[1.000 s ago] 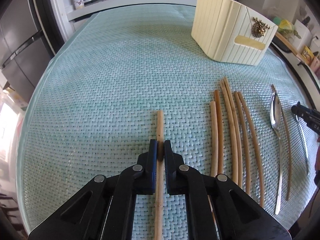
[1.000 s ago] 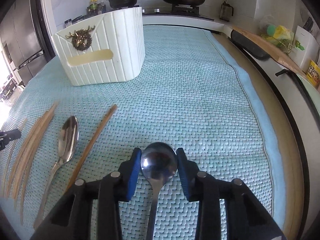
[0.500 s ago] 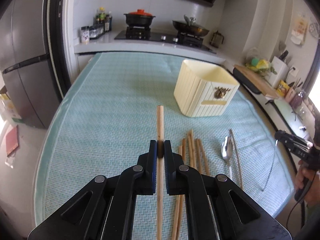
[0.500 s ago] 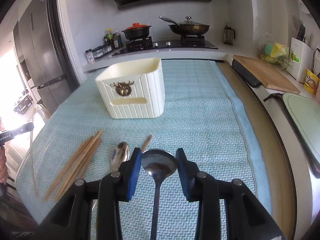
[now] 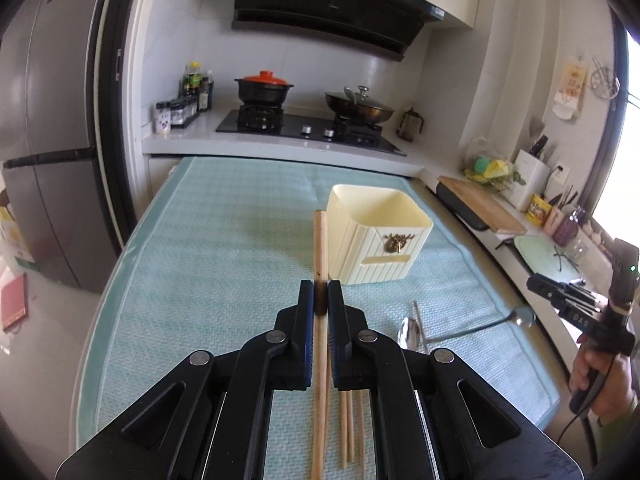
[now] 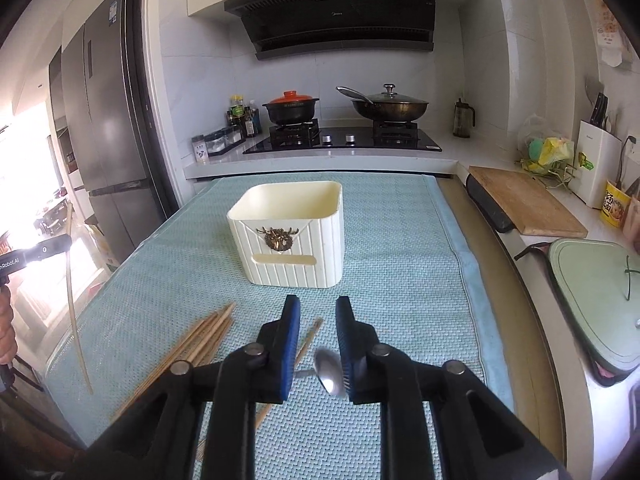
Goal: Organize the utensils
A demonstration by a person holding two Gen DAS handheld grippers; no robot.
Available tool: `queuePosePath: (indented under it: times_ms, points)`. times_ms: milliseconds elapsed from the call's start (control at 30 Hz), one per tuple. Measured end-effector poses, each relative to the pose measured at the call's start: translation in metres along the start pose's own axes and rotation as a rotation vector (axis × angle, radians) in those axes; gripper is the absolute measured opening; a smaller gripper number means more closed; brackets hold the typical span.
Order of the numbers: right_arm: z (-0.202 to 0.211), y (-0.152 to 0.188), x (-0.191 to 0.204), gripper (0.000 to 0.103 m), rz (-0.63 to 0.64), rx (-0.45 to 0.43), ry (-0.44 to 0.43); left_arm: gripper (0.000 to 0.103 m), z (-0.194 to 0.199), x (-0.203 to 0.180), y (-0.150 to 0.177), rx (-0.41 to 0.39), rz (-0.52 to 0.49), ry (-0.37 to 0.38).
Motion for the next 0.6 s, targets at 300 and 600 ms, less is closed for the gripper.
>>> queuePosePath:
  times_ms: [300,600]
  points:
    - [0.01,0.008,-0.029,0.03,-0.095,0.021,0.024,0.005,0.003,0.0,0.006,0.0,-0.005,0.001]
    - [0.028,0.092,-0.06,0.047,-0.313,0.229,-0.054,0.005,-0.005,0.006,0.016,0.026,-0.002,-0.008]
Point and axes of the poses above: each gripper's, at about its wrist camera, not at the fingertips, and z roughly against the way its jaws point, x to its left, y to its underside, the point moved 2 cm from there along -z, roughly the way its jaws point, and after that the axes turned 3 degrees about y, right-handed, at the moved point
